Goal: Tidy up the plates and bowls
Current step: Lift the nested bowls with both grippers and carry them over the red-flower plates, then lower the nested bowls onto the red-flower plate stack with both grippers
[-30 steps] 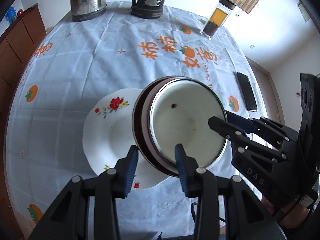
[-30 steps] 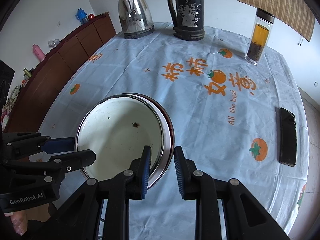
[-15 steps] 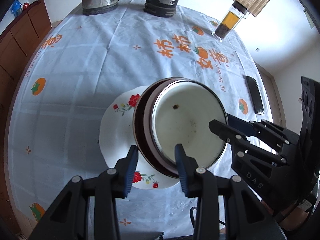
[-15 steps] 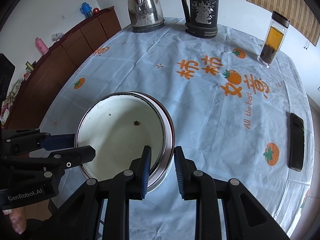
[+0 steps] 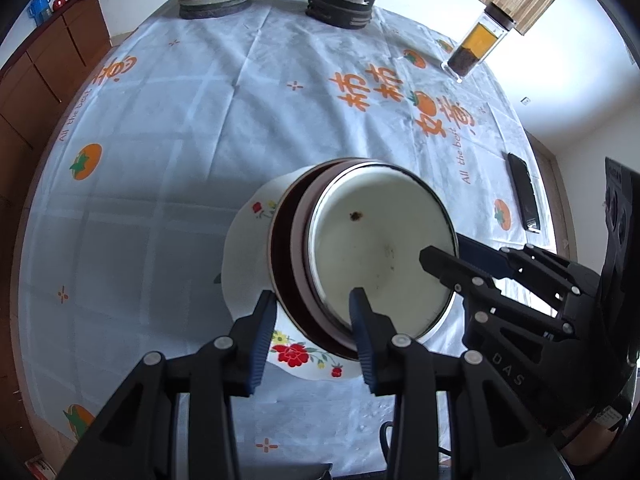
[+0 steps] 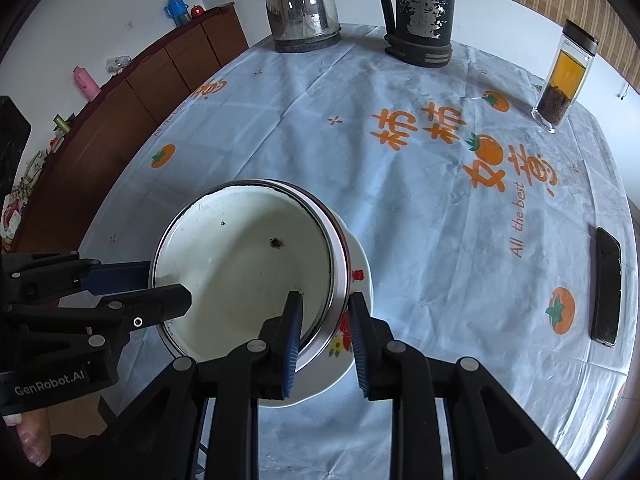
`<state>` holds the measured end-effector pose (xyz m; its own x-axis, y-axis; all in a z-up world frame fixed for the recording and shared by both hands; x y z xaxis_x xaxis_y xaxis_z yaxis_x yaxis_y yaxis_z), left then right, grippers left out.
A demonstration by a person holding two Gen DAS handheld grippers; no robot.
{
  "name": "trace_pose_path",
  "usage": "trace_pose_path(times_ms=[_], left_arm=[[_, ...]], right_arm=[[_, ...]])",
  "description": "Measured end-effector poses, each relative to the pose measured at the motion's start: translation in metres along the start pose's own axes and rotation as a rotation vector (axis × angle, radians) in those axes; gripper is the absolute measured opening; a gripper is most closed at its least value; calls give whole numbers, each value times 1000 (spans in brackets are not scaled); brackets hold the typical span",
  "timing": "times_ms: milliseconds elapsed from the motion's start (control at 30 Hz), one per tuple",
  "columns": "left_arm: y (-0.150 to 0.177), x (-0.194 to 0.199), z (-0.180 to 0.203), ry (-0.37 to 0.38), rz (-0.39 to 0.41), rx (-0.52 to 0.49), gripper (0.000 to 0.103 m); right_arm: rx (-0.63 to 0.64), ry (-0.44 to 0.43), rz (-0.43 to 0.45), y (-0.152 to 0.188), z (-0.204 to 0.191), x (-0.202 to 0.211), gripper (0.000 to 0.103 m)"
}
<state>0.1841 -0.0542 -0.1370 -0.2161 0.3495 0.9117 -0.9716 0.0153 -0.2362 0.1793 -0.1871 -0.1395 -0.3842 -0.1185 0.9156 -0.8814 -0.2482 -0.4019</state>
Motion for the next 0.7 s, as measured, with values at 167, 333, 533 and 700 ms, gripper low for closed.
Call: trace_pose_path(times_ms=[167, 333, 533, 700], left_arm=[[0, -3, -5, -5, -1, 7, 36], [-1, -5, -6, -3, -6, 8, 36], [-1, -7, -7, -5, -11, 3, 36], [-1, -10, -10, -7, -15, 8, 36]], right_arm=[[5, -4, -8, 1, -4, -3, 25], [3, -2, -12, 1, -5, -4, 25], [-7, -2, -21, 3, -4, -8, 25], [-6, -3, -27, 4, -6, -10, 25]])
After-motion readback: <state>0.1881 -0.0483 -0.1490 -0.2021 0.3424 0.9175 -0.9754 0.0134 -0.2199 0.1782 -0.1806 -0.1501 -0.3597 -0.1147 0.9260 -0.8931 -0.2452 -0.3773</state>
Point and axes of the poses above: each gripper's, at about its wrist camera, not at the fingertips, and x roughly against the way its jaws point, z to its right, y to its underside, the point moved 1 cm from there along -x, roughly the way its jaws point, and after that the axes turned 9 degrees about y, right-handed, at the moved point
